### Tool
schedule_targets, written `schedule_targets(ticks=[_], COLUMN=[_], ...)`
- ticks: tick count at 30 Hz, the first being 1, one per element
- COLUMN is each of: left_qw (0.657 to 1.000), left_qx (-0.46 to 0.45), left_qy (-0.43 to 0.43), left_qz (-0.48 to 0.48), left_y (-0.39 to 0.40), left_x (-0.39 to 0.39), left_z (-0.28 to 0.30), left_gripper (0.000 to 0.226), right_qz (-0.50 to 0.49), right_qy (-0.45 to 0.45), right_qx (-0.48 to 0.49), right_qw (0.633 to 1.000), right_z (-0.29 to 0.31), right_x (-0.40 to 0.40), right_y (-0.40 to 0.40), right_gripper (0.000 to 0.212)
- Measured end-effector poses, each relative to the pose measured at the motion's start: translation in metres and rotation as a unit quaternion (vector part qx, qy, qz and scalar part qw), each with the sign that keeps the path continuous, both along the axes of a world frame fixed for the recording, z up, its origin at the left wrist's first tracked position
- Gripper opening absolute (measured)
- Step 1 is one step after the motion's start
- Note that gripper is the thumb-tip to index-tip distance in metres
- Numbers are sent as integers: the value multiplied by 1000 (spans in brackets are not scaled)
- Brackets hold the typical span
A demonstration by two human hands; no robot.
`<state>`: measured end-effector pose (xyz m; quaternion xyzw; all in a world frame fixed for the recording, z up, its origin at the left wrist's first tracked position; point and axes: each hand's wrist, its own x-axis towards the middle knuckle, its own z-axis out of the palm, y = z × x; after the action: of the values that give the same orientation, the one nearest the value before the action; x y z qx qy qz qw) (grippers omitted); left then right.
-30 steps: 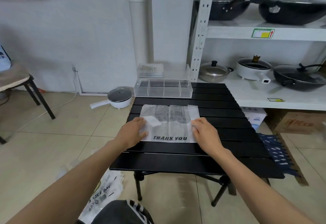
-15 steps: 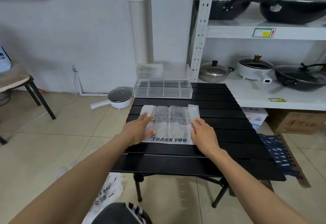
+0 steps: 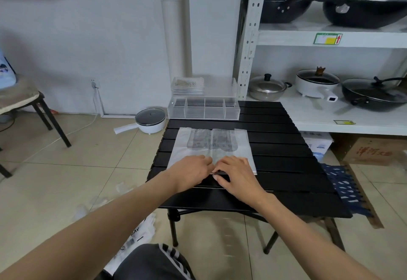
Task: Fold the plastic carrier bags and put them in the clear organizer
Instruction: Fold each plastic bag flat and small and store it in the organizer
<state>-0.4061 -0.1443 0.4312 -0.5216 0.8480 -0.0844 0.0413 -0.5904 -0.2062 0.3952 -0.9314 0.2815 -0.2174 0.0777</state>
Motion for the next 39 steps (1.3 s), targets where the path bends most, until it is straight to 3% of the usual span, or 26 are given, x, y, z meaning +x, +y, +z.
schedule_targets(ticks=[6, 11, 13, 19, 21, 24, 29, 33, 39], left_qw=[999, 994, 994, 987, 983, 980, 970, 969, 954], left_qx=[-8, -19, -54, -124, -135, -118, -89, -33, -56], left_qy=[24, 68, 45, -10, 4, 48, 190, 229, 265], left_qz=[31, 86, 78, 105, 122, 154, 118, 92, 125], left_y=[-1, 0, 3, 13, 15, 26, 51, 63, 59], left_x=[0, 9, 7, -13, -7, 8, 46, 68, 55], left_z=[-2, -4, -8, -17, -22, -22, -23, -29, -25], left_gripper=[26, 23, 15, 22, 20, 6, 34, 43, 32], right_qz=[0, -150, -174, -14, 19, -11, -104, -60, -88], right_qy=[19, 14, 20, 31, 18, -18, -43, -47, -35], right_qx=[22, -78, -91, -79, -66, -52, 3, 64, 85], right_qw=[1000, 986, 980, 996, 997, 998, 994, 995, 992], right_z=[4, 5, 5, 15, 13, 7, 5, 7, 3], right_x=[-1, -15, -17, -6, -9, -28, -66, -64, -49], right_y=[-2, -4, -1, 21, 21, 13, -7, -6, -8], right_gripper=[21, 2, 9, 15, 14, 31, 48, 43, 27])
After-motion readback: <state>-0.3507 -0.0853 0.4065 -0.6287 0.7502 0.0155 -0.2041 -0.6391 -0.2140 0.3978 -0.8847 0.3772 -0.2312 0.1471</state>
